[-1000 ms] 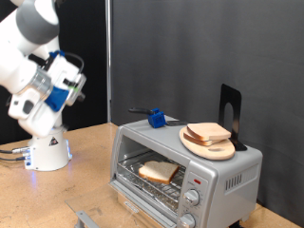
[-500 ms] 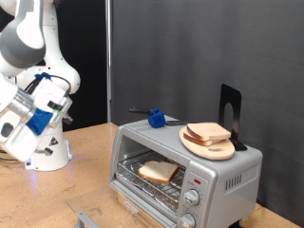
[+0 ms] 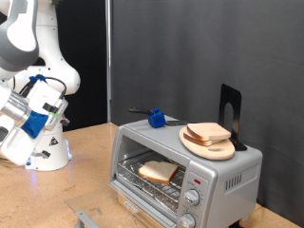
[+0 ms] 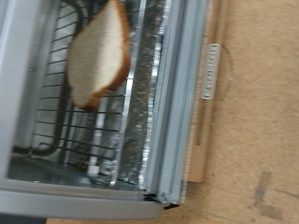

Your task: Make a piece of toast with the oven

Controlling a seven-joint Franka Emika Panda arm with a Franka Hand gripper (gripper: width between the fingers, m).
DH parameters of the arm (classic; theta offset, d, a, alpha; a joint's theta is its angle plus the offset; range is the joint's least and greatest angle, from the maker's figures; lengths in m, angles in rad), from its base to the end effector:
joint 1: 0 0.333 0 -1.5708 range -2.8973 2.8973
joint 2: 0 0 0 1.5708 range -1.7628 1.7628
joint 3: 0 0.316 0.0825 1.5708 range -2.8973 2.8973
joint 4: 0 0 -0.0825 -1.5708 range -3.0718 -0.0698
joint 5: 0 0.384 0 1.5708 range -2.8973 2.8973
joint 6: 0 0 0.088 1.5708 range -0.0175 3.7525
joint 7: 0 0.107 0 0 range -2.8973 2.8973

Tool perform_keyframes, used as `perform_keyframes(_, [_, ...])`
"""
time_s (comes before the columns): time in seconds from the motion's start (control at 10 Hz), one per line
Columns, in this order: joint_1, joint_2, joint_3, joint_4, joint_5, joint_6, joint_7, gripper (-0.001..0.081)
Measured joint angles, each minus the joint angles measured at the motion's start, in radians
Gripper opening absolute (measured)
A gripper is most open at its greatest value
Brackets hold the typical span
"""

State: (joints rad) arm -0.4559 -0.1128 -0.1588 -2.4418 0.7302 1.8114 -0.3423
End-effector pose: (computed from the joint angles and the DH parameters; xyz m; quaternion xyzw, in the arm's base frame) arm 0.3753 -0.1966 0.3314 -0.8688 0.2893 0.0663 0.3963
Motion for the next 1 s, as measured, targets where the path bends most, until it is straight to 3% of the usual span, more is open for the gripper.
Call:
perform_keyframes(0.3, [0.000,0.104,0.000,-0.001,-0.003,0.127,-0.023,0.0808])
perform_keyframes(0.8, [-0.038,0.225,-0.042,0.042,-0.011,0.152,-0.152,0.0808])
perform_keyframes(1.0, [-0.047,0.254,-0.049,0.047,-0.005,0.214,-0.156,0.0808])
